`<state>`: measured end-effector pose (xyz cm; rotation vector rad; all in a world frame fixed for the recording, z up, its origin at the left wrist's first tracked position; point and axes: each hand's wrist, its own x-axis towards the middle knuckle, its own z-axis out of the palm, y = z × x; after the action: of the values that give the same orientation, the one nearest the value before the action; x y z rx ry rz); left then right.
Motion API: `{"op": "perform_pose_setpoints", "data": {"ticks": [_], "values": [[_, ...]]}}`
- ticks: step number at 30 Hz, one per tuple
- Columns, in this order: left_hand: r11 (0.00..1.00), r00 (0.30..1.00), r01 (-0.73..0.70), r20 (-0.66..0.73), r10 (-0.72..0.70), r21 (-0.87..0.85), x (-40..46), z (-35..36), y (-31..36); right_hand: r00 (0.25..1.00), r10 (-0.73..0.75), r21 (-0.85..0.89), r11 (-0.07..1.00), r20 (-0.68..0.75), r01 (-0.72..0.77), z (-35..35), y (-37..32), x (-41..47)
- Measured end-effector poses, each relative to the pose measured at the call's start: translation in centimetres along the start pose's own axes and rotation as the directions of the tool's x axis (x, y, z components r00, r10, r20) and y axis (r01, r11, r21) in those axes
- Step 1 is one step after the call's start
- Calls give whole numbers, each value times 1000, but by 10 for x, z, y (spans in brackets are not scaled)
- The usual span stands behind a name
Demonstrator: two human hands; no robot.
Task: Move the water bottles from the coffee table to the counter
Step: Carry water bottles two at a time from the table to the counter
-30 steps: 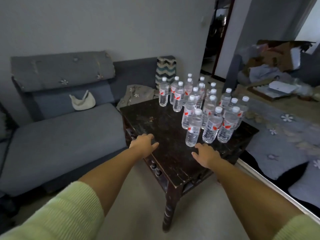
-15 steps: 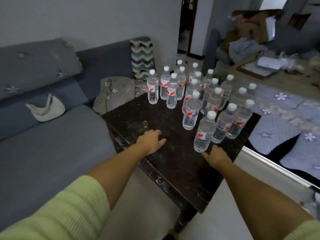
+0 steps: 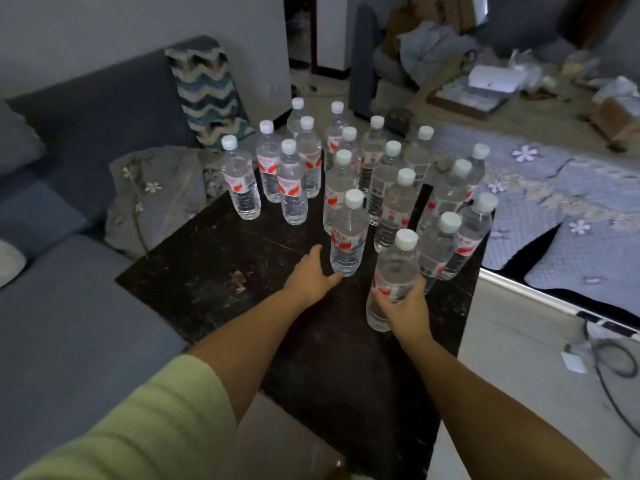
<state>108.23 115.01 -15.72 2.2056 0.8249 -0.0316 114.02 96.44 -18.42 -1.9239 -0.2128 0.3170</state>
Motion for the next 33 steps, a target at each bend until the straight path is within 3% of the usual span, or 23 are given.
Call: {"op": "perform_pose_setpoints", "data": {"ticks": [5,12,15,20,26,29,33], "values": [[963,997,-70,-46,60,-262,32,21,9,998,-14,18,1000,-67,15,10,2,13],[850,992,-78,-128,12,-520,76,42,24,983,-10,64,998,-182,22,26,4,15],[855,992,-90,-118,34,-511,91,43,25,971,13,83,996,-241,7,30,4,15],[896,987,-135,26,161,-424,101,27,17,948,46,90,996,-316,-18,33,3,15],[913,950,-198,159,269,-357,85,11,2,950,27,6,1000,-310,-26,36,3,1],[925,918,-221,254,304,-309,76,9,2,940,67,-30,996,-336,-82,29,13,-17],[913,826,-329,396,402,-241,62,7,13,886,106,-54,988,-452,-146,4,15,-36]]}}
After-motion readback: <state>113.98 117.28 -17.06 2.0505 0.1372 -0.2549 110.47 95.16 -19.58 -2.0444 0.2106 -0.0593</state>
